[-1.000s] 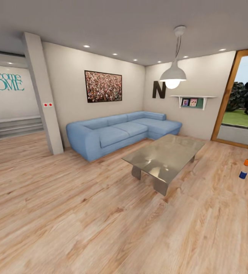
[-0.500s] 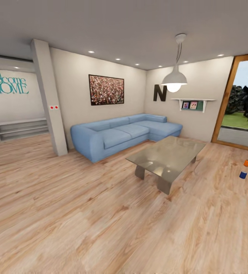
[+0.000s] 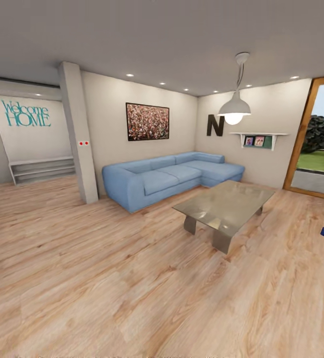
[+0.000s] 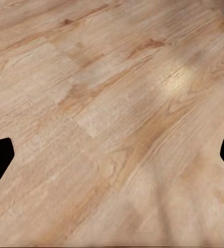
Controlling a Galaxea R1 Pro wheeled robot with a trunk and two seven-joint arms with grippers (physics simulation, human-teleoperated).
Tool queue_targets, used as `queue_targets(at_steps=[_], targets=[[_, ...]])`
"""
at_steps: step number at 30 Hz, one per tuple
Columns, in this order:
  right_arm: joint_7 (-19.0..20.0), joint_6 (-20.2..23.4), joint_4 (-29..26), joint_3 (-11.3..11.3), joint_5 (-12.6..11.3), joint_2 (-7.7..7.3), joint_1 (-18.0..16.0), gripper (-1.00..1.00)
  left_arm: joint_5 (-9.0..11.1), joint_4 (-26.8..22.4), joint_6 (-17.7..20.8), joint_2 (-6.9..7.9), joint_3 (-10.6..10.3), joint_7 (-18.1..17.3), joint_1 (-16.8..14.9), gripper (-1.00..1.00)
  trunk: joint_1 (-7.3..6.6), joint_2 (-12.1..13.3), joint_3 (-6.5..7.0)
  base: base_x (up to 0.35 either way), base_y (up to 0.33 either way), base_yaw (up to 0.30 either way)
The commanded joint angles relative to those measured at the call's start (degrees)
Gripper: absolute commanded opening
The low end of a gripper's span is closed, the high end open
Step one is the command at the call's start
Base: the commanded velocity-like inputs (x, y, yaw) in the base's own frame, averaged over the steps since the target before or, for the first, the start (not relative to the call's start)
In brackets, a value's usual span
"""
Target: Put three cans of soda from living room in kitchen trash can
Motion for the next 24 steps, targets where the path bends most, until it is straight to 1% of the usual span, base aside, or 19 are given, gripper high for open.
queue_targets(at_steps=[1,4,7,11,17,24], targets=[[0.0,0.0,0.0,0.0,0.0,0.00,0.0,1.00,0.0,0.0,0.0,0.00,0.0,0.0,0.0,1.00,0.00,0.0,0.08,-0.163,-0.124,0.154],[0.0,0.0,0.0,0.0,-0.1,0.00,0.0,1.00,0.0,0.0,0.0,0.00,0.0,0.0,0.0,1.00,0.00,0.0,0.31,-0.114,-0.089,0.158],[0.0,0.0,0.0,0.0,-0.1,0.00,0.0,1.00,0.1,0.0,0.0,0.06,0.0,0.0,0.0,1.00,0.00,0.0,0.41,0.162,0.091,0.088],[0.0,0.0,0.0,0.0,-0.1,0.00,0.0,1.00,0.1,0.0,0.0,0.07,0.0,0.0,0.0,1.00,0.00,0.0,0.46,0.252,0.109,0.029],[0.0,0.0,0.1,0.0,-0.1,0.00,0.0,1.00,0.4,0.0,0.0,0.07,0.0,-0.1,0.0,1.00,0.00,0.0,0.50,0.306,0.036,0.027],[0.0,0.0,0.1,0.0,0.0,0.00,0.0,1.00,0.3,0.0,0.0,0.07,0.0,-0.1,0.0,1.00,0.00,0.0,0.76,0.319,0.058,0.153]])
